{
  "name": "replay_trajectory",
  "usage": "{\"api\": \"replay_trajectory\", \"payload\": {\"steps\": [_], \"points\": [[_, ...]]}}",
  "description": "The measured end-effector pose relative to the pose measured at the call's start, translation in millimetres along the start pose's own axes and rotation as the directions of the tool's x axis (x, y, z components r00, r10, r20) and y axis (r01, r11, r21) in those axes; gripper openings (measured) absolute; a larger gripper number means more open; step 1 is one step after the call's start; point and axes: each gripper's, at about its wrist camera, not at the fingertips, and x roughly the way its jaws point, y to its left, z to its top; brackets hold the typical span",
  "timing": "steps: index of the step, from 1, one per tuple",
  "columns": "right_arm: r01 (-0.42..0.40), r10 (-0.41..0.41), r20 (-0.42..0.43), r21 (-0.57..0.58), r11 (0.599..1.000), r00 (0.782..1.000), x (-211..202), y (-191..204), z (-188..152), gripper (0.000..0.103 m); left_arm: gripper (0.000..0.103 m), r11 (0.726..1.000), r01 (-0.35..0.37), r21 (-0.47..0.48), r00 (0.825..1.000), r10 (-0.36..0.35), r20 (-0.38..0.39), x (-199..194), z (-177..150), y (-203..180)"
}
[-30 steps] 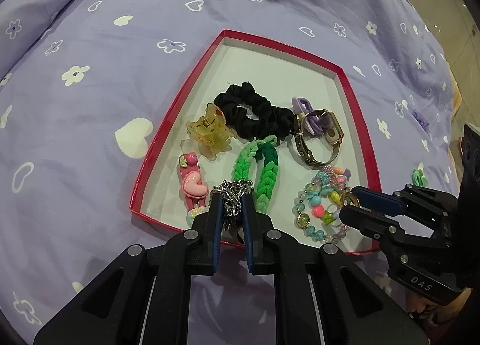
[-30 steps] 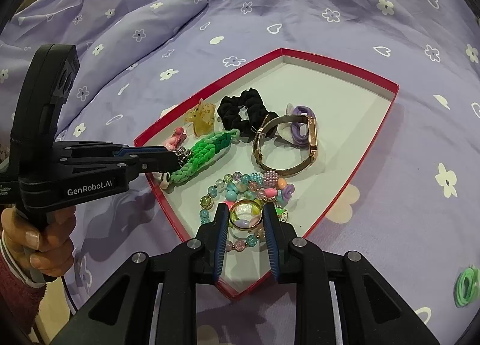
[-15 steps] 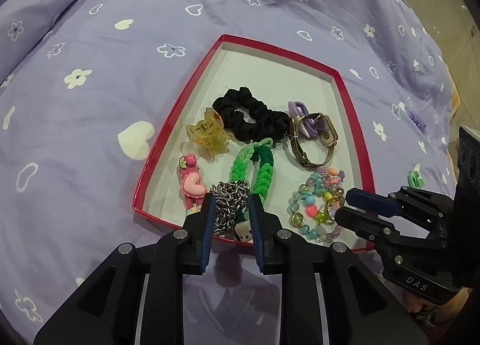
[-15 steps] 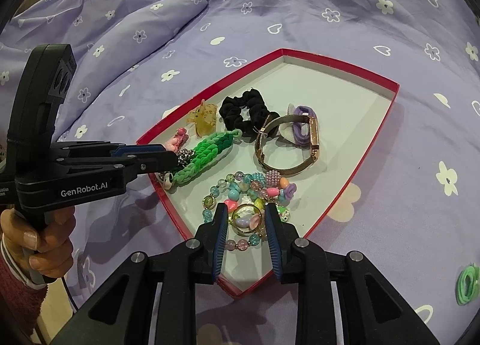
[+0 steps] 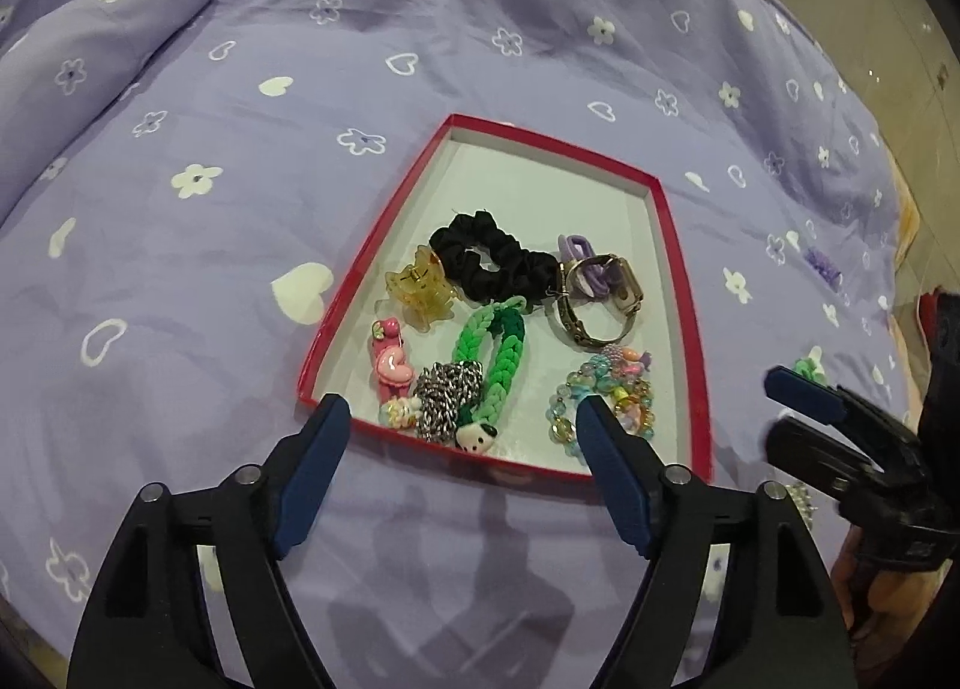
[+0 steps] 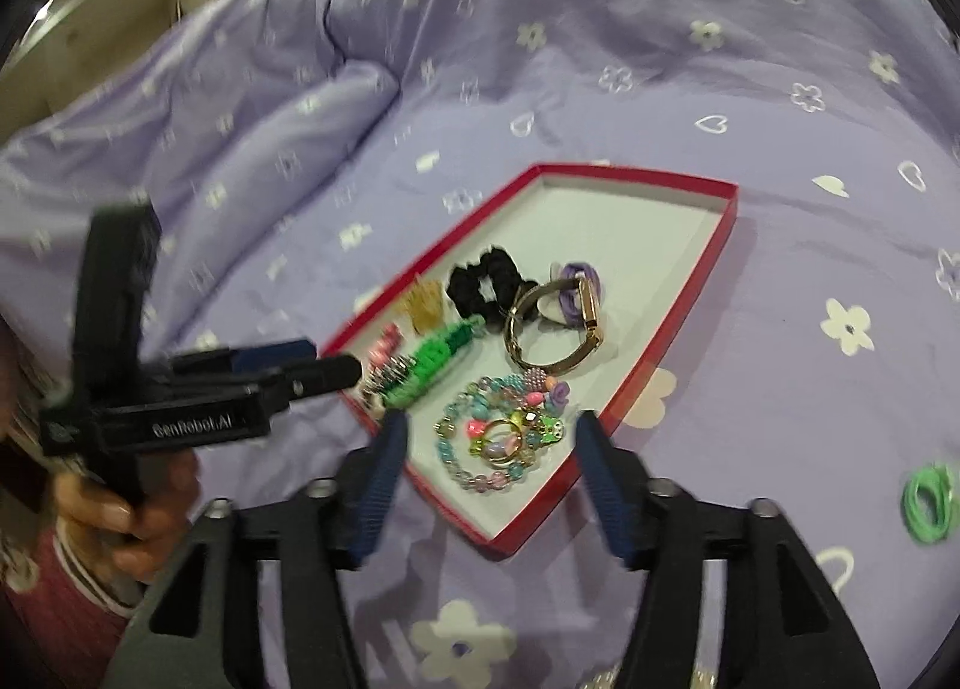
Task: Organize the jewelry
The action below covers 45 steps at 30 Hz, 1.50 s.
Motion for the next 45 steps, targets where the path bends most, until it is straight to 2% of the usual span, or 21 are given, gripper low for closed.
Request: {"api": "replay_trajectory", "payload": {"steps": [2,6,9,13,22,26,29,37,40,41,43,45], "points": [[-0.030,0.029,0.031,0.039,0.999,0.999,-12,-4,-3,0.086,0.081,1.000,0.009,-0.022,1.000,-0.009,0.000,-6,-4,3],[-0.072,0.065,0.058,0.119,0.990,0.996,-28,-10,-9,0.091,0.082,0.998,0.005,-0.059,1.000,-0.004,0.008,-18,-15,7],[-0.136,0.121,0.092,0.191,0.972,0.988,-39,-14,-16,0.094,0.082,0.997,0.000,-0.076,1.000,0.001,0.018,-27,-23,8],[-0.151,0.123,0.140,0.213,0.965,0.983,-51,-10,-26,0.097,0.082,0.996,-0.024,-0.084,0.999,0.027,0.032,-38,-33,7],[-0.020,-0.008,0.196,0.142,0.990,0.981,-67,8,-47,0.097,0.088,0.993,-0.097,-0.069,0.991,0.103,0.084,-63,-61,-2],[0.060,-0.077,0.202,0.088,0.994,0.976,-68,18,-59,0.097,0.092,0.990,-0.137,-0.047,0.984,0.141,0.111,-70,-72,-9],[0.156,-0.158,0.214,0.028,0.987,0.964,-69,28,-67,0.097,0.095,0.983,-0.178,-0.031,0.974,0.181,0.137,-75,-80,-14],[0.184,-0.178,0.183,-0.017,0.983,0.967,-73,32,-78,0.097,0.097,0.976,-0.219,-0.003,0.957,0.215,0.193,-90,-93,-25],[0.250,-0.235,0.195,-0.055,0.967,0.952,-84,46,-68,0.098,0.098,0.974,-0.224,0.010,0.945,0.215,0.246,-104,-89,-33],[0.268,-0.249,0.214,-0.066,0.961,0.945,-89,51,-63,0.100,0.103,0.974,-0.225,0.012,0.937,0.213,0.277,-111,-87,-36],[0.304,-0.273,0.279,-0.075,0.950,0.921,-102,62,-53,0.103,0.103,0.973,-0.230,0.012,0.925,0.215,0.314,-118,-82,-38],[0.306,-0.278,0.290,-0.057,0.950,0.916,-108,64,-44,0.103,0.103,0.970,-0.243,0.010,0.921,0.228,0.316,-117,-78,-37]]}}
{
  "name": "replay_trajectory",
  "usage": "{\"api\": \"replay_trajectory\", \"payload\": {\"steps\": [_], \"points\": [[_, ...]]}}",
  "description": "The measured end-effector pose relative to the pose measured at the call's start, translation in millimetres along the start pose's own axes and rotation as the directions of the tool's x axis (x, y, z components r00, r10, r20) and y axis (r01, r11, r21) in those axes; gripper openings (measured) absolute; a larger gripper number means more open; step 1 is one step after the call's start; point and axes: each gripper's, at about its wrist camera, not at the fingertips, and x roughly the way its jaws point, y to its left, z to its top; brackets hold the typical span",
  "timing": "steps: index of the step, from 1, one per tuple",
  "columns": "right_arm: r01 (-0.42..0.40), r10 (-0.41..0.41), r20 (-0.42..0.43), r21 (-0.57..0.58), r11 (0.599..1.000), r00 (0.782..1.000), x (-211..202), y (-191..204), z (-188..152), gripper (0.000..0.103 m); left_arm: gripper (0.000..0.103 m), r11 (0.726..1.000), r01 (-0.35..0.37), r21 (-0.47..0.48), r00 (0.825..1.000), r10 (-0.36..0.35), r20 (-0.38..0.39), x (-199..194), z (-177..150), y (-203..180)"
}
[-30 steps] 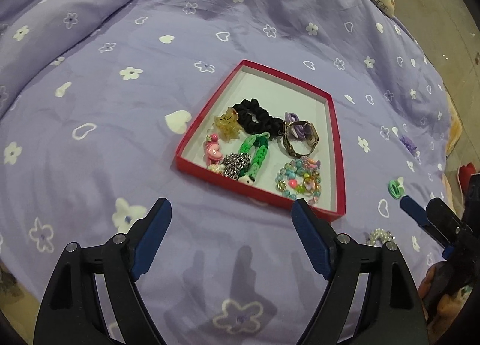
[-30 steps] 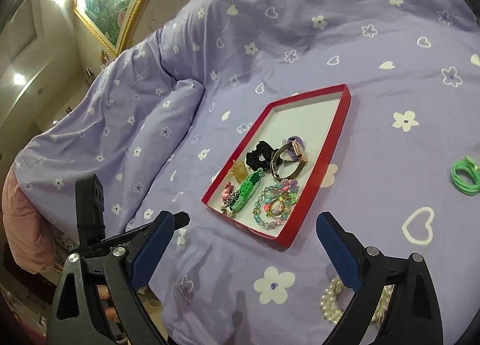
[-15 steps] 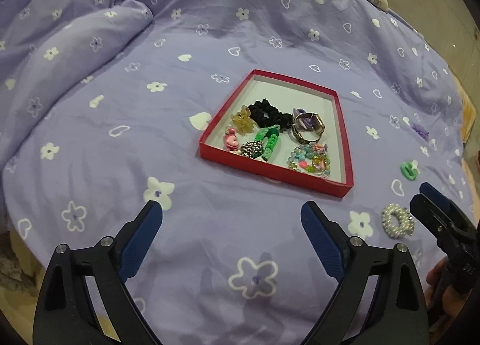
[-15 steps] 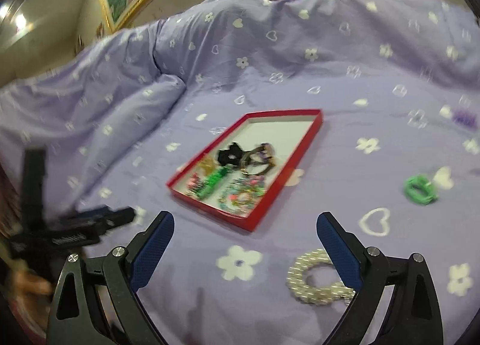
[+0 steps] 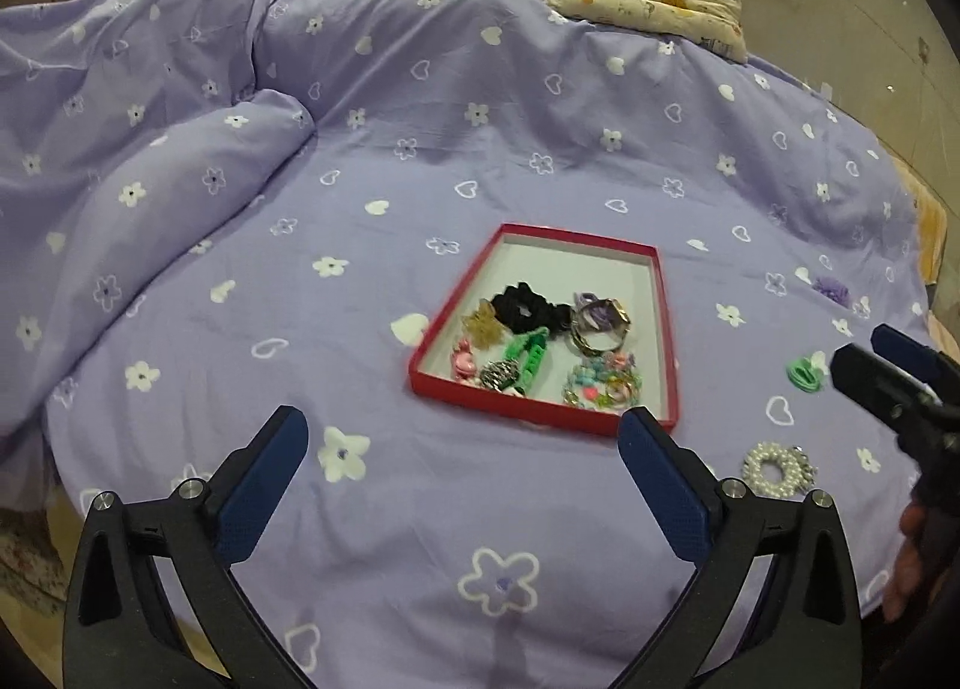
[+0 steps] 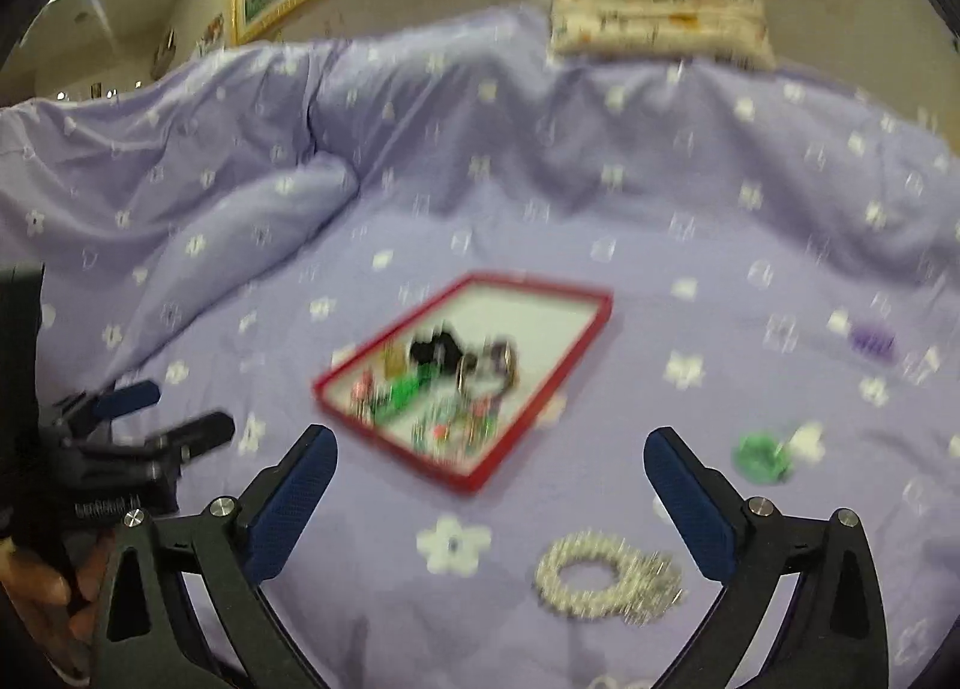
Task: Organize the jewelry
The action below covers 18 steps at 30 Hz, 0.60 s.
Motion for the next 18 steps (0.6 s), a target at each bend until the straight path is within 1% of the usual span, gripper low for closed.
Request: {"api": "replay_trajectory", "payload": {"steps": [3,6,7,11,16,18], "points": [[-0.028,0.028,-0.002,0.005,1.000,1.000,4,-4,0,0.103,0.103,1.000,-0.008,-0.009,1.000,0.008,-0.007,6,-3,4],[-0.012,0.013,-0.019,0.012,1.000,1.000,13,-7,-15,0.103,0.103,1.000,-0.025,-0.006,0.999,0.024,-0.027,14,-10,5],[-0.009,0.010,-0.033,0.026,1.000,0.999,20,-9,-22,0.103,0.103,1.000,-0.030,-0.003,0.999,0.030,-0.034,16,-13,5],[-0.048,0.053,-0.055,0.094,0.994,0.997,33,-15,-38,0.103,0.103,0.999,-0.042,-0.001,0.998,0.042,-0.056,21,-24,5],[-0.081,0.083,-0.053,0.042,0.996,0.995,34,-6,-49,0.103,0.103,0.997,-0.074,0.013,0.996,0.074,-0.039,17,-33,3],[-0.063,0.063,-0.033,0.011,0.998,0.997,31,-1,-53,0.103,0.103,0.997,-0.076,0.014,0.997,0.076,-0.034,16,-36,3]]}}
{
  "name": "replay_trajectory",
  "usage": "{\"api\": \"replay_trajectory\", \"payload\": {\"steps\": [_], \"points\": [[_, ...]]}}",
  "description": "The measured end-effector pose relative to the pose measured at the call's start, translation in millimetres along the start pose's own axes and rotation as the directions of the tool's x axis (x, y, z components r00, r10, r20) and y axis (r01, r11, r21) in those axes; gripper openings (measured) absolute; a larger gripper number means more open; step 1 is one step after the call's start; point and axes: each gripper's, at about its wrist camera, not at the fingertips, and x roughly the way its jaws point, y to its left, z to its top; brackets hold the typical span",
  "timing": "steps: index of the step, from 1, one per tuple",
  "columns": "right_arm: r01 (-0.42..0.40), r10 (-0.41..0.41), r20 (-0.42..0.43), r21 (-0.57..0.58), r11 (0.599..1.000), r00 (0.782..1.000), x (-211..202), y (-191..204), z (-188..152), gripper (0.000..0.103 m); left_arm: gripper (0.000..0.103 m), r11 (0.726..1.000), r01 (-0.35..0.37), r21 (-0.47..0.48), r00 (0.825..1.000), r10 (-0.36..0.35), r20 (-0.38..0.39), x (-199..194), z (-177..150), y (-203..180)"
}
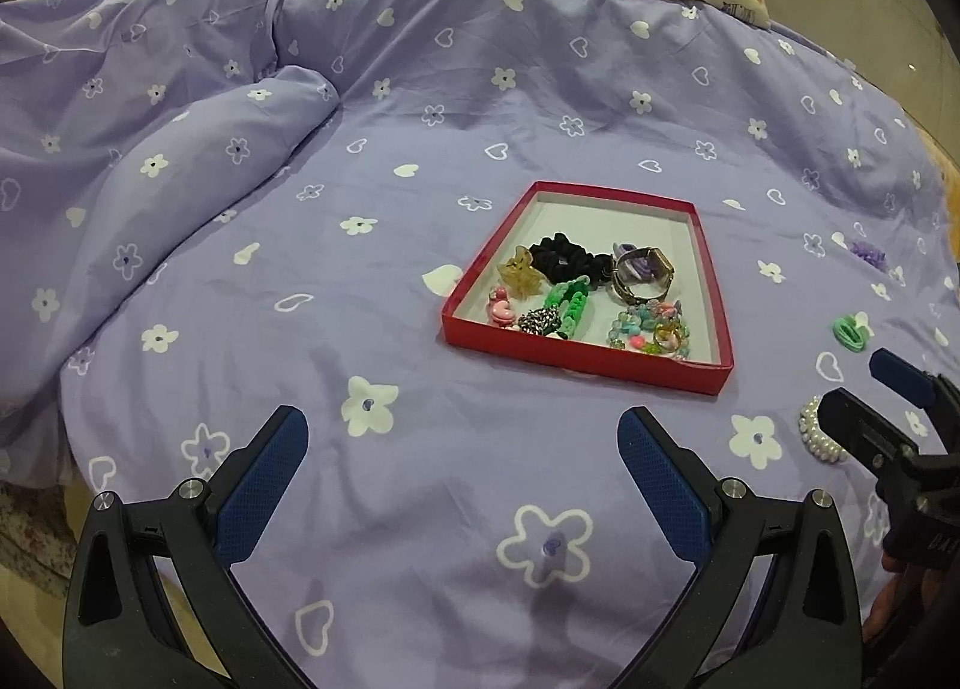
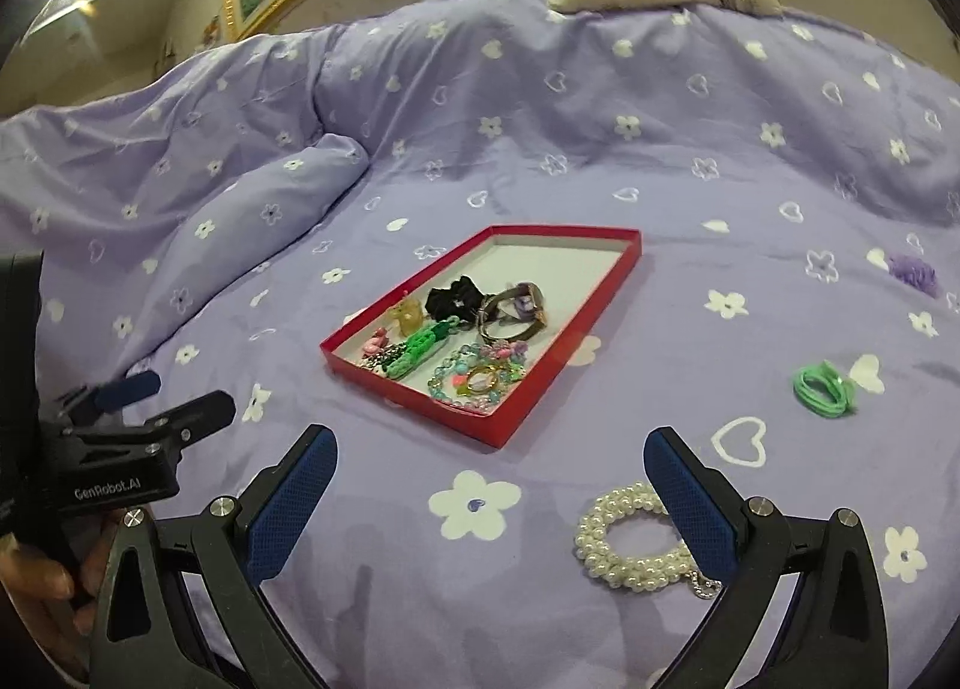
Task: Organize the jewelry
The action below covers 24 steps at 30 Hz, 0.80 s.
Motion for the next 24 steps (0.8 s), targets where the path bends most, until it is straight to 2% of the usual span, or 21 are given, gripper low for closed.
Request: {"api": "replay_trajectory", "payload": {"steps": [4,10,13,18,24], "points": [[0.042,-0.043,-0.005,-0.036,0.998,0.999,0,7,-7,0.103,0.103,1.000,0.006,0.002,1.000,-0.006,-0.008,1,-7,-2],[0.054,-0.055,-0.061,-0.030,0.998,0.997,5,6,-15,0.103,0.103,1.000,0.015,0.011,1.000,-0.015,-0.015,2,-10,-6],[0.010,-0.010,-0.058,0.000,1.000,0.998,4,1,-14,0.103,0.103,1.000,0.016,0.015,1.000,-0.016,-0.017,1,-10,-8],[0.080,-0.079,-0.063,0.008,0.997,0.995,4,-4,-13,0.103,0.103,1.000,0.020,0.018,1.000,-0.020,-0.019,0,-10,-11],[0.062,-0.061,-0.046,0.021,0.998,0.997,2,-9,-14,0.103,0.103,1.000,0.020,0.018,0.999,-0.020,-0.028,2,-11,-15]]}}
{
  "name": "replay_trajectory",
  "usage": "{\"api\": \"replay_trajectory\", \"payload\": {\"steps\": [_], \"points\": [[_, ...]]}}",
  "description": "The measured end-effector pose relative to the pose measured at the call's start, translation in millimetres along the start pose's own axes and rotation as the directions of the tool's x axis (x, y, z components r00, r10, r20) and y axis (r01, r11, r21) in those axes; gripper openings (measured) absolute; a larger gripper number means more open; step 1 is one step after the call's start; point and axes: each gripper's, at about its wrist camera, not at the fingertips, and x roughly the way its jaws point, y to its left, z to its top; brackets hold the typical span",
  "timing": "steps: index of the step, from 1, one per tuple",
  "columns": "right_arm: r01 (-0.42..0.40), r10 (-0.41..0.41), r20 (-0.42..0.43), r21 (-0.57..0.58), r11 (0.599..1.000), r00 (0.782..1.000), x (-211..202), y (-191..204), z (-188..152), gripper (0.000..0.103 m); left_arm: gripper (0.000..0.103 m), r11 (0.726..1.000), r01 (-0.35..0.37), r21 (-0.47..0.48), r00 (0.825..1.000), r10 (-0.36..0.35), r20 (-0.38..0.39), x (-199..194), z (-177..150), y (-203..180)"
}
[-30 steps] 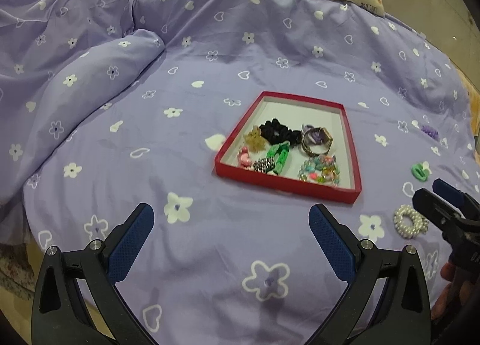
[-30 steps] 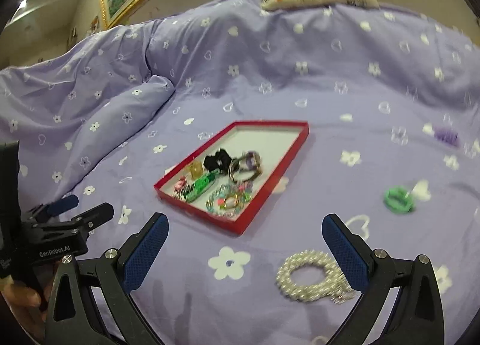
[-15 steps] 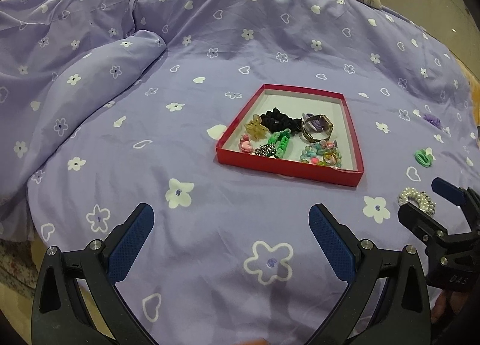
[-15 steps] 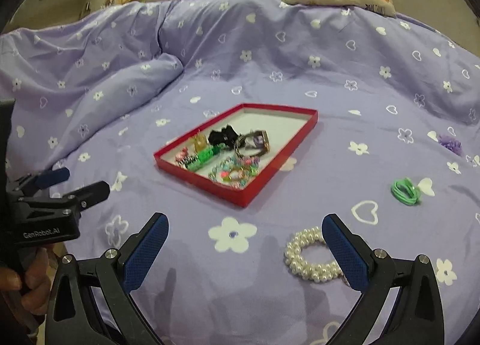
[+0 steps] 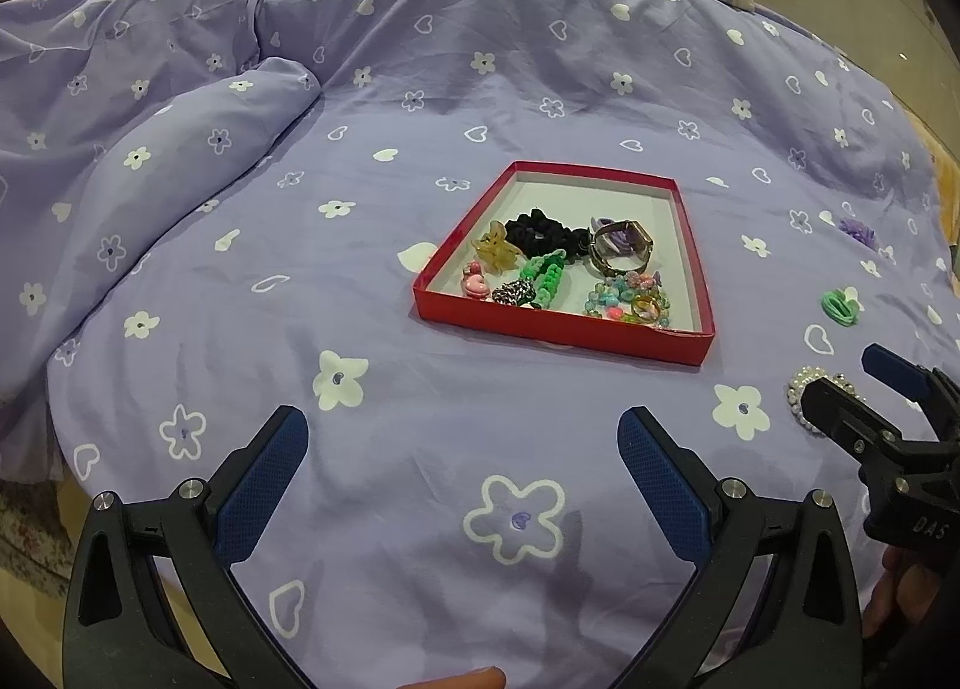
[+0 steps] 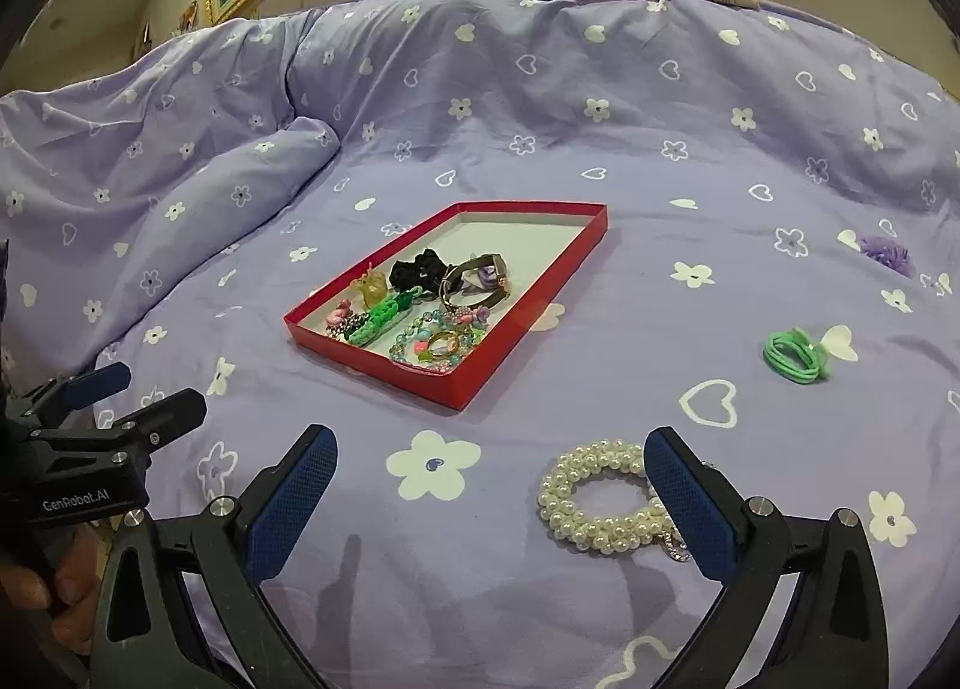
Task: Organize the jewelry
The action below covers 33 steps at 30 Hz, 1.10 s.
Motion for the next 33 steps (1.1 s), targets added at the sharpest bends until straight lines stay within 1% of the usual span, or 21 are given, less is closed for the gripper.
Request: {"api": "replay_trajectory", "payload": {"steps": [6,15,33], "points": [[-0.009,0.009,0.015,-0.018,1.000,1.000,-2.9,3.7,0.6,0.103,0.103,1.000,0.002,0.002,1.000,-0.002,0.002,0.3,0.1,0.0],[-0.025,0.026,0.042,-0.015,1.000,0.999,-9.0,4.2,3.7,0.103,0.103,1.000,-0.003,0.015,1.000,0.002,0.014,-0.9,1.3,-3.5],[-0.033,0.033,0.045,-0.014,0.999,0.998,-9.9,6.0,4.5,0.103,0.103,1.000,-0.010,0.026,1.000,0.009,0.017,-4.0,1.6,-6.3]]}}
